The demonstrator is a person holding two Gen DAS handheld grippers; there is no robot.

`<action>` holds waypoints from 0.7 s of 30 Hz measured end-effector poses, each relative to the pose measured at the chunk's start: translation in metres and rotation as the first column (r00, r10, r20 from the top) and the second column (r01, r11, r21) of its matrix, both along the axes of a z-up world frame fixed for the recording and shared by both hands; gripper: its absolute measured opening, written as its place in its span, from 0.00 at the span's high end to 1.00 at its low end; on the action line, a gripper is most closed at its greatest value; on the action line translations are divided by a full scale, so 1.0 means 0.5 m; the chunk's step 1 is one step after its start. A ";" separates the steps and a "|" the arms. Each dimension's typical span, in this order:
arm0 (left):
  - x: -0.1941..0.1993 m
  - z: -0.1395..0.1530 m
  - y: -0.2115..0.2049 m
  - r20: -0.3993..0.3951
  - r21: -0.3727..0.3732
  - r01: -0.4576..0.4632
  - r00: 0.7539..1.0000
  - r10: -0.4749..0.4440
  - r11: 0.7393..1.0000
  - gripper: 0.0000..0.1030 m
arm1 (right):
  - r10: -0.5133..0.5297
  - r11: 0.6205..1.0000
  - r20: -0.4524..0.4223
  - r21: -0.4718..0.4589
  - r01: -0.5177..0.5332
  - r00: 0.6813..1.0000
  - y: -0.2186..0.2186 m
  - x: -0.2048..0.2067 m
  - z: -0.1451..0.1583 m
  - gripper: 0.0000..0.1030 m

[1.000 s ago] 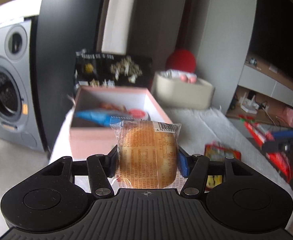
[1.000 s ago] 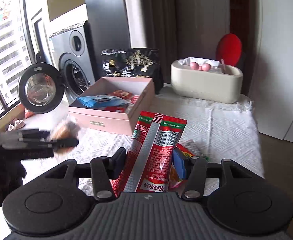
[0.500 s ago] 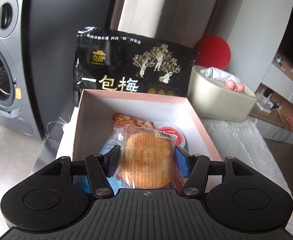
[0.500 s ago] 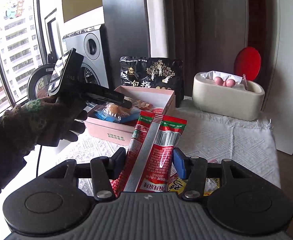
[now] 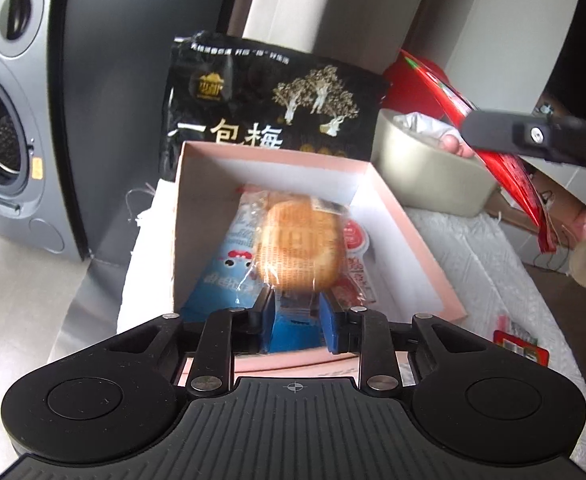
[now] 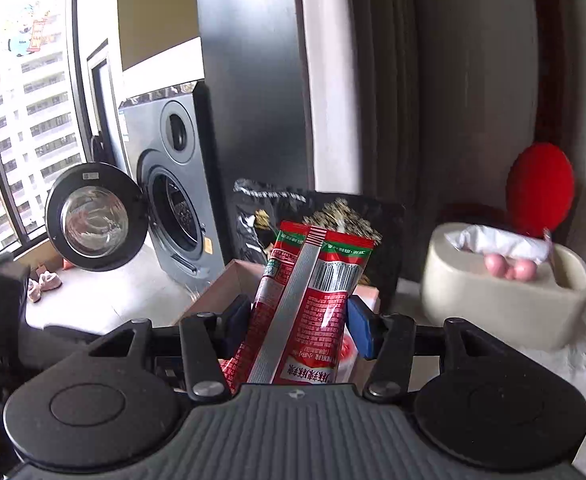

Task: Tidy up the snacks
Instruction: 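Release the bread bun in the box with the left tool while the right drops the sausage packet in, then grasp the red-yellow snack packet with the left tool while the right grasps the clear green-edged packet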

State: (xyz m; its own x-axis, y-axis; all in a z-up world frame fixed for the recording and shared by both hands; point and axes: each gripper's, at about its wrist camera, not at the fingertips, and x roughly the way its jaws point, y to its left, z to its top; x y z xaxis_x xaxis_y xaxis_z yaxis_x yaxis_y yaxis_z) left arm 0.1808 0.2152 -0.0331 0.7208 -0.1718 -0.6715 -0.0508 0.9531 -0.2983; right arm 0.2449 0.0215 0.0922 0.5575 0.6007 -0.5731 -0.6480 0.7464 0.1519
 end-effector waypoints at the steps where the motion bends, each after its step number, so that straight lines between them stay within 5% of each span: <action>1: 0.007 -0.010 0.007 -0.004 -0.018 -0.006 1.000 0.006 1.000 0.71 | -0.004 1.000 -0.008 -0.016 0.004 1.000 0.019 0.015 -0.007 0.39; 6: 0.022 -0.016 0.006 0.024 -0.009 0.000 1.000 0.001 1.000 0.75 | -0.015 0.998 -0.027 -0.058 0.013 1.000 0.025 0.027 -0.032 0.32; 11: -0.013 -0.003 -0.017 0.073 0.057 -0.036 0.997 0.032 0.998 0.74 | -0.081 0.991 -0.016 -0.105 0.079 0.997 -0.092 -0.024 -0.060 0.28; 18: -0.115 0.033 -0.080 0.193 0.043 -0.077 0.979 0.068 0.996 0.74 | -0.120 0.958 0.077 -0.254 0.136 0.990 -0.225 -0.143 -0.134 0.26; 21: -0.147 0.029 -0.124 0.186 0.000 -0.017 0.982 0.017 1.000 0.74 | -0.182 0.951 0.032 -0.250 0.184 0.983 -0.279 -0.177 -0.168 0.26</action>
